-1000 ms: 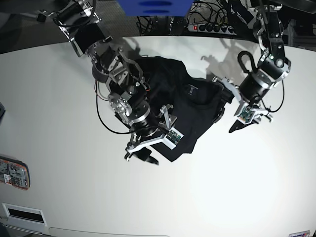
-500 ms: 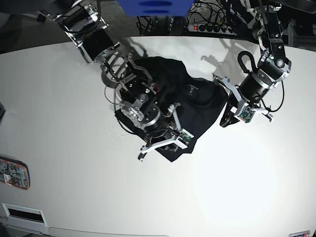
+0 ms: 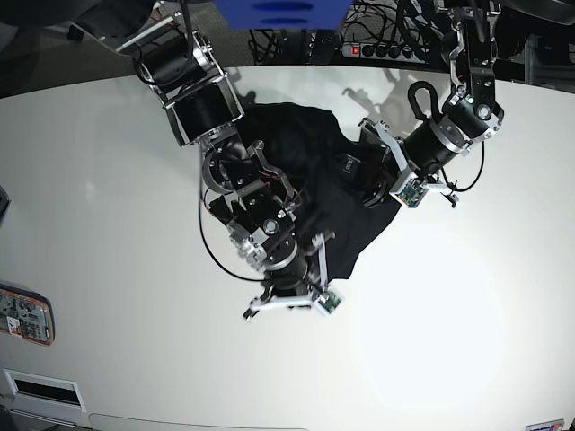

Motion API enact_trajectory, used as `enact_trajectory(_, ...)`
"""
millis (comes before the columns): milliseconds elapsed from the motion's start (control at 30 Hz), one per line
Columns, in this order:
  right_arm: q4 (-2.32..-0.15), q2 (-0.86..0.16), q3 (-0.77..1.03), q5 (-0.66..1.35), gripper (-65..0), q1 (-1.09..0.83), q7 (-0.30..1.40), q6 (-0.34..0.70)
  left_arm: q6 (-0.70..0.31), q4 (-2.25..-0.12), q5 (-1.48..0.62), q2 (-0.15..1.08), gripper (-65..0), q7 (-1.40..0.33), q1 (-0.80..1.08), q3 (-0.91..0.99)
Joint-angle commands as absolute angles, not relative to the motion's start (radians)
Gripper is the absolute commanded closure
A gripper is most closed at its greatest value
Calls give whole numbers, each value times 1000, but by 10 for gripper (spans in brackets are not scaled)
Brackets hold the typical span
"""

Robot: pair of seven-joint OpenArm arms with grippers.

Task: Fold the T-shirt properly
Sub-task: 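Grasp the shirt edges with both grippers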

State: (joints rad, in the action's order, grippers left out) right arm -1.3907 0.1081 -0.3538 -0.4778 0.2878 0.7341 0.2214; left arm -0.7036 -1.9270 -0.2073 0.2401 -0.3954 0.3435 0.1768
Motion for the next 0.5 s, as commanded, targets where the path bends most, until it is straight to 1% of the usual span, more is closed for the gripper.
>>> enact_trajectory(0,-1388,119,-360,-476,0,306,719,225,-698,-1916,-222,245,0,-374,337,171)
enact_trajectory(133,-1314,119,-360,-476,0,390,710,226,-698,-1819,-223,245,0,-367,320,166)
enact_trajectory(233,-1194,119,-360,-463,0,444,608,228,-698,-1788,-223,245,0,-367,298,148)
enact_trajectory(333,-1078,119,-360,-367,0,444,556,228,-698,-1781,-222,245,0,-367,292,145)
enact_trajectory(467,-1017,119,-361,-242,0,447,550,228,-698,-1730,-220,245,0,-367,266,145)
